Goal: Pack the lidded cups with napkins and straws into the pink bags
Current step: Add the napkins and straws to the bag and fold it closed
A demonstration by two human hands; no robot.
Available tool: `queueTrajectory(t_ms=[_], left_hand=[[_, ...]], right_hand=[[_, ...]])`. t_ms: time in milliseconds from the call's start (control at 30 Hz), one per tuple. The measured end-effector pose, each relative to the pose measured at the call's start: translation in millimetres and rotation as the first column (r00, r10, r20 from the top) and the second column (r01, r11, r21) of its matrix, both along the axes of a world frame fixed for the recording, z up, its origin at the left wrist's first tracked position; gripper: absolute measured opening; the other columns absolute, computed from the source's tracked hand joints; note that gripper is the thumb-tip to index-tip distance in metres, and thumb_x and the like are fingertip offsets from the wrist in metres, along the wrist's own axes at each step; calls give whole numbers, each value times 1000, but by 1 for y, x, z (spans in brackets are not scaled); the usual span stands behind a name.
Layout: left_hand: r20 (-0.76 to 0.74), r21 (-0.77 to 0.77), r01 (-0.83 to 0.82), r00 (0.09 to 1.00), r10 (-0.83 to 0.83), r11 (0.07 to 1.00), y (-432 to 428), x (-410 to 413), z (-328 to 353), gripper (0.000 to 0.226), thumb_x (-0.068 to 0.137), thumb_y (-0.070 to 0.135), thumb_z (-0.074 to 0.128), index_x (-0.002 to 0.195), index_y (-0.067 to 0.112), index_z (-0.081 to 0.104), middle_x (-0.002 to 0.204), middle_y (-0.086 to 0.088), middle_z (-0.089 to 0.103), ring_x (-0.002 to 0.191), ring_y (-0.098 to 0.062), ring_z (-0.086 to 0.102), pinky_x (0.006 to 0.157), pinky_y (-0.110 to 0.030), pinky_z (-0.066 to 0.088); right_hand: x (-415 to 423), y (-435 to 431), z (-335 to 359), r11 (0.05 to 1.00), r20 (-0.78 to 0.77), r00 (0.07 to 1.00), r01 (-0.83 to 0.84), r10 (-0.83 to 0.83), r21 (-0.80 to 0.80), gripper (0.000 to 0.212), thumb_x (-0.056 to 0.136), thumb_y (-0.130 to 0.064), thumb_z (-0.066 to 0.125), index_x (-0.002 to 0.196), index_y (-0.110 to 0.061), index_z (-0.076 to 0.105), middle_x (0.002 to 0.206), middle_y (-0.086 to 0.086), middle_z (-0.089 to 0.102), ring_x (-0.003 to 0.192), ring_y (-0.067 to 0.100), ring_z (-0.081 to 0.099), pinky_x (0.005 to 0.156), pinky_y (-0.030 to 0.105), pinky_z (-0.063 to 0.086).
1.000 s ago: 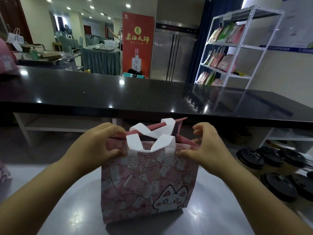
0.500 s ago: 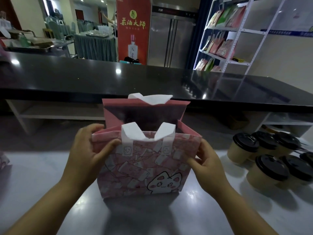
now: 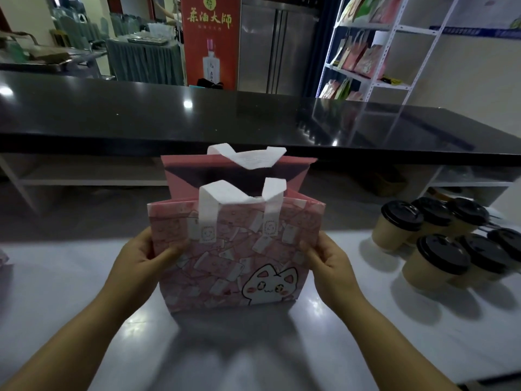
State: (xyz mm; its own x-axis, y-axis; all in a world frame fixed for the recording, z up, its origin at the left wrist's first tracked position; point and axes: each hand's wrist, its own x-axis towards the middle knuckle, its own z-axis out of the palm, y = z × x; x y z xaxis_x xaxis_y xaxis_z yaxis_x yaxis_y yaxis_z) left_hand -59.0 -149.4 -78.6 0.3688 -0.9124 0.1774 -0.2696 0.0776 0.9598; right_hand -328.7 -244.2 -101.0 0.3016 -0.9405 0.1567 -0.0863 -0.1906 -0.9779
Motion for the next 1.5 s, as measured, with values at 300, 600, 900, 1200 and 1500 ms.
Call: queueTrajectory(t_ms=[300, 600, 900, 1200, 1500], left_hand=[[-8, 57, 8, 1000, -8, 998, 6, 6, -21, 42, 82, 1, 61, 91, 42, 59, 86, 19, 68, 79, -3, 66, 55, -9, 48], [-71, 24, 87, 994, -85, 996, 4, 11, -2, 30, 79, 17, 67, 88, 45, 64, 88, 10, 71, 84, -15, 67, 69, -29, 50], [3, 63, 139, 990, -140, 988, 0, 20, 32, 19, 86, 13, 57, 88, 28, 67, 85, 9, 72, 81, -13, 67, 69, -32, 50], [255, 223, 288, 905, -341, 931, -13, 25, 76, 37, 84, 9, 58, 83, 44, 70, 84, 17, 70, 82, -2, 66, 52, -16, 52], [842, 205, -54, 519, -148, 977, -14, 6, 90, 23, 82, 30, 62, 102, 40, 61, 105, 15, 44, 99, -8, 40, 82, -25, 45]], right_hand=[[-5, -1, -27, 994, -109, 993, -30, 42, 109, 67, 87, 14, 49, 97, -50, 66, 104, -14, 70, 98, 5, 64, 75, 21, 55], [-8, -4, -9, 995, -120, 989, -75, 82, 66, 52, 85, 5, 57, 95, -45, 69, 102, -14, 71, 95, 9, 64, 70, 22, 56], [-9, -13, 64, 975, -249, 951, -208, 183, -78, 35, 80, -9, 70, 90, -42, 68, 95, -11, 71, 91, 8, 65, 68, 21, 55], [6, -29, 120, 955, -529, 802, -292, 278, 59, 16, 82, -10, 63, 94, -18, 69, 88, 0, 72, 83, 15, 69, 77, 37, 58], [34, -14, 123, 861, -855, 430, -273, -289, -428, 38, 85, -12, 56, 115, -33, 56, 115, -3, 47, 103, 20, 43, 85, 36, 48]])
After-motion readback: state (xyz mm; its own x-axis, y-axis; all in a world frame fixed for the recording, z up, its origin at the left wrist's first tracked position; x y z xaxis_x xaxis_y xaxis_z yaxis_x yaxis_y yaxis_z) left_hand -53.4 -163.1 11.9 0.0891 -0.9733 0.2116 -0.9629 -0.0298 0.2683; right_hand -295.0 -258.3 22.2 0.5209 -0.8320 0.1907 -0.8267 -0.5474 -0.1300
